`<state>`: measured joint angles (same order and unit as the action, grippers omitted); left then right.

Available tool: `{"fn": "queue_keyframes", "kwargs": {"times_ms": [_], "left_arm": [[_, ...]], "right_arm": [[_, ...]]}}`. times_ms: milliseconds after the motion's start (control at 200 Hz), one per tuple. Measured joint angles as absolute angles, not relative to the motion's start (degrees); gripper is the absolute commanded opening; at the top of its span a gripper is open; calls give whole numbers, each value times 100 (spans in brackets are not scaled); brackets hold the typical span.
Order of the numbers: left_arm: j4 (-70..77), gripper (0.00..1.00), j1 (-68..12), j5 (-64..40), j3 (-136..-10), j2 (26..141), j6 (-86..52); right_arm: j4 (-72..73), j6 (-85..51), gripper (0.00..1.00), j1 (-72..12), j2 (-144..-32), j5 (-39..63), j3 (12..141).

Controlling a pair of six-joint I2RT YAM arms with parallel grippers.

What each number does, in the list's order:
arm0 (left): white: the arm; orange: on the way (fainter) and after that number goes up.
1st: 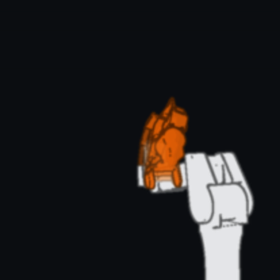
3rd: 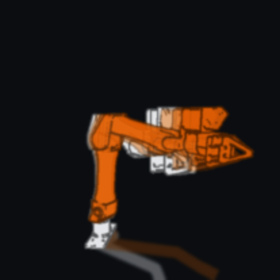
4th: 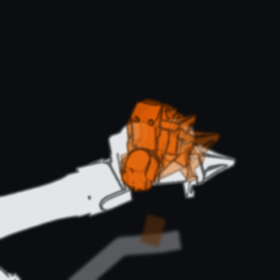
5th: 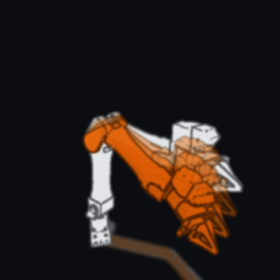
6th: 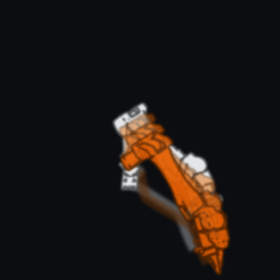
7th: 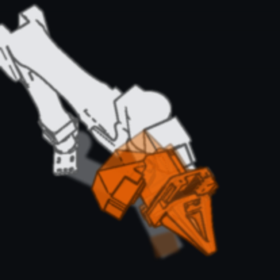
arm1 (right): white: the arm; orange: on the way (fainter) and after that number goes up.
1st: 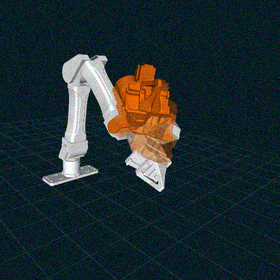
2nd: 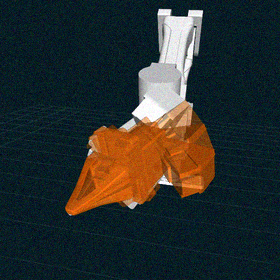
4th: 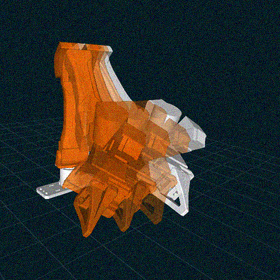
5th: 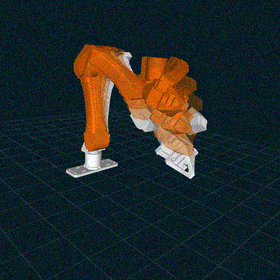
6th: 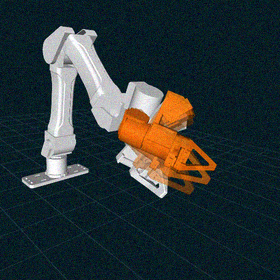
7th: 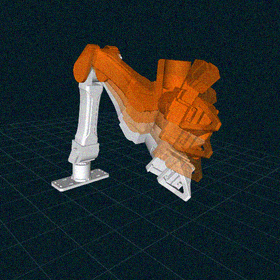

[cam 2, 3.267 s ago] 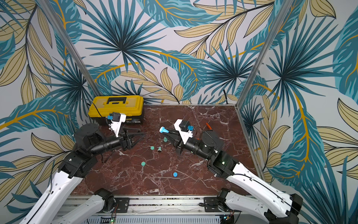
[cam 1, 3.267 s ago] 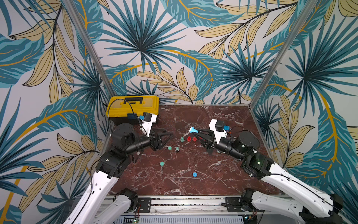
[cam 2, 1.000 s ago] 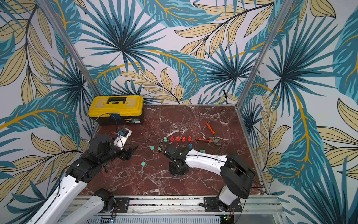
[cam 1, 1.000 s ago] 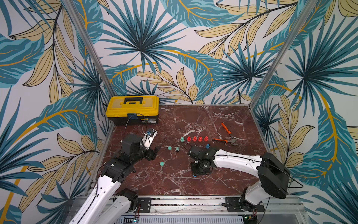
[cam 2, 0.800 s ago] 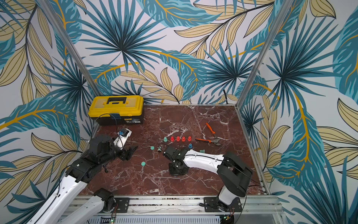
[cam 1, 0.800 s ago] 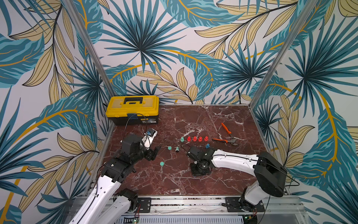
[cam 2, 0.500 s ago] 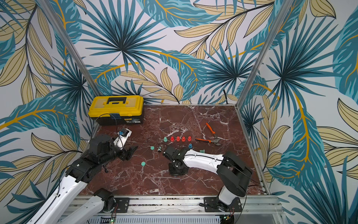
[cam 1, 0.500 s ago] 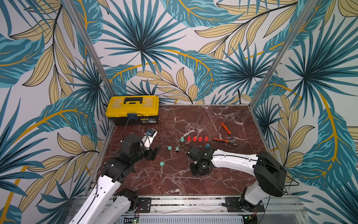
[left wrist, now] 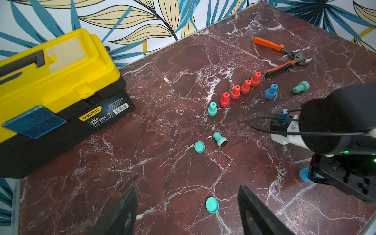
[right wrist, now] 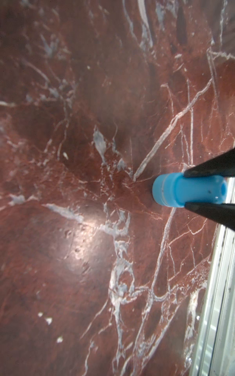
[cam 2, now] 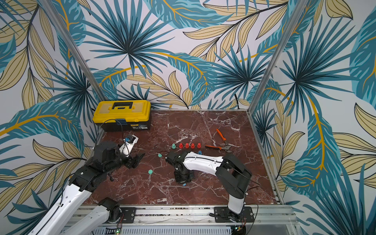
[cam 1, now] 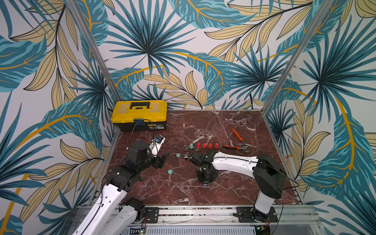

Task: Close the stamp cap
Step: Close the cover of the stamp, then place the stamp at the center of the board.

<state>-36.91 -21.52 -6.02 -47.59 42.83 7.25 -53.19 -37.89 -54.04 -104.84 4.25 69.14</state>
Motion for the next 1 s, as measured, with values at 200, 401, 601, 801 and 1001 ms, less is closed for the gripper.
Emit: {"fn": "queue_keyframes", "kwargs": {"times_ms": [200, 401, 601, 801, 1001], "left_arm": [[-3691, 79, -2152, -600, -4759, 4274, 727], [-3691, 79, -2152, -600, -4759, 4274, 725], [-3691, 79, -2152, -600, -4759, 4274, 725], [-3691, 79, -2152, -600, -4759, 4274, 727], [-3691, 80, -2152, -600, -4759, 4272, 725]], "right_arm": [[-5876, -3640, 0, -5459, -10971, 331, 7463], [-6121, -3546, 0, -5485, -11148, 268, 7695], [-6099, -3479, 0, -5489, -11039, -38, 7669], [-6270, -3299, 0, -5172, -10794, -491, 8009], [-6305, -3037, 0, -4530, -10674, -624, 8460]]}}
